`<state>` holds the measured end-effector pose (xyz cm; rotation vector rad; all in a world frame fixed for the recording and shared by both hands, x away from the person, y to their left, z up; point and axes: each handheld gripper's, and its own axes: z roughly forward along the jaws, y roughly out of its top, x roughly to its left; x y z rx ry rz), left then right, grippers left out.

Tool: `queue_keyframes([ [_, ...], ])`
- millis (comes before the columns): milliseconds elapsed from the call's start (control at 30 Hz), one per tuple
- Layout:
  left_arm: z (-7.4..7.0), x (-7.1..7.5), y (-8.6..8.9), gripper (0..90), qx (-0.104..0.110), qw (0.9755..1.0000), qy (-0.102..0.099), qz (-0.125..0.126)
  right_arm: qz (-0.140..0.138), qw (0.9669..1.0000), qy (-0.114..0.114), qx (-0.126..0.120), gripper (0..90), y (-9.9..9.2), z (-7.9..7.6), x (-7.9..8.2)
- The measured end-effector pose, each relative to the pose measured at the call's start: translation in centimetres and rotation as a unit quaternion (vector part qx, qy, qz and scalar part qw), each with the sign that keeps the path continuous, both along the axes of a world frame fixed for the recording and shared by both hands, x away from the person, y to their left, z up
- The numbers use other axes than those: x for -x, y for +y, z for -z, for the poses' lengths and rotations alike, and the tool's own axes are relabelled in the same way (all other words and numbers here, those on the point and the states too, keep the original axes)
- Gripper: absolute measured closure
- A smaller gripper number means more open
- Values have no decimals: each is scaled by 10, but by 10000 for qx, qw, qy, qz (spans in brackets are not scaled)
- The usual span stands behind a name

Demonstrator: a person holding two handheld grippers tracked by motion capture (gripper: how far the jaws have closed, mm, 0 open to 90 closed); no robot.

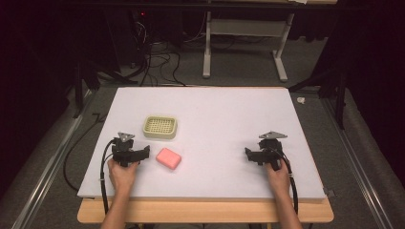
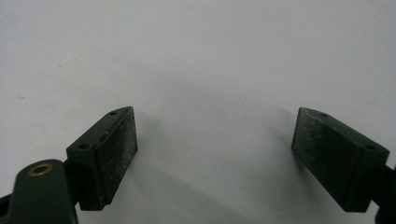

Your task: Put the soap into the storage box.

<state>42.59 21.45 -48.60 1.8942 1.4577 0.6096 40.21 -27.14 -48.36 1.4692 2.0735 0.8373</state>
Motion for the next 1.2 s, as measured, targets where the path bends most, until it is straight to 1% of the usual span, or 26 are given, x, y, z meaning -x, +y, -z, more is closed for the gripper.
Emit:
queue_keyframes([
  [33,-1,2,1,149,64,10000,-68,-21,1,10000,-1,1,147,0,0,0],
  [67,-1,2,1,150,64,10000,-68,-21,1,10000,-1,1,147,0,0,0],
  [167,-4,5,2,150,181,9998,-112,-4,-1,10000,-1,2,148,0,0,0],
  [267,-6,7,2,151,181,9997,-145,34,-1,10000,-1,2,148,0,0,0],
  [333,-8,9,2,151,253,9994,-224,30,-1,10000,-3,3,148,0,0,0],
  [400,-11,11,3,153,261,9993,-262,59,-1,10000,-1,2,148,0,0,0],
  [433,-13,14,3,154,294,9990,-333,70,-1,10000,-2,4,148,0,0,0],
  [467,-13,14,3,155,294,9990,-333,70,-1,10000,-2,4,148,0,0,0],
  [500,-15,16,3,156,372,9985,-390,91,-1,10000,-1,4,148,0,0,0],
  [567,-16,17,3,157,375,9984,-406,112,-1,10000,-2,3,148,0,0,0],
  [633,-19,21,0,157,358,9981,-480,155,0,10000,-1,3,148,0,0,0],
  [800,-22,23,-2,158,341,9975,-577,242,-1,10000,-2,4,148,0,0,0],
  [833,-24,25,-3,160,422,9970,-579,285,-1,10000,-3,3,148,0,0,0],
  [933,-26,26,-4,163,469,9965,-604,327,-1,10000,-2,4,148,0,0,0],
  [1000,-28,29,-6,165,486,9960,-641,400,1,10000,-2,3,148,0,0,0],
  [1100,-31,33,-10,165,459,9950,-722,506,0,10000,-2,4,148,0,0,0],
  [1200,-32,35,-13,166,430,9946,-767,548,0,10000,-2,4,148,0,0,0],
])
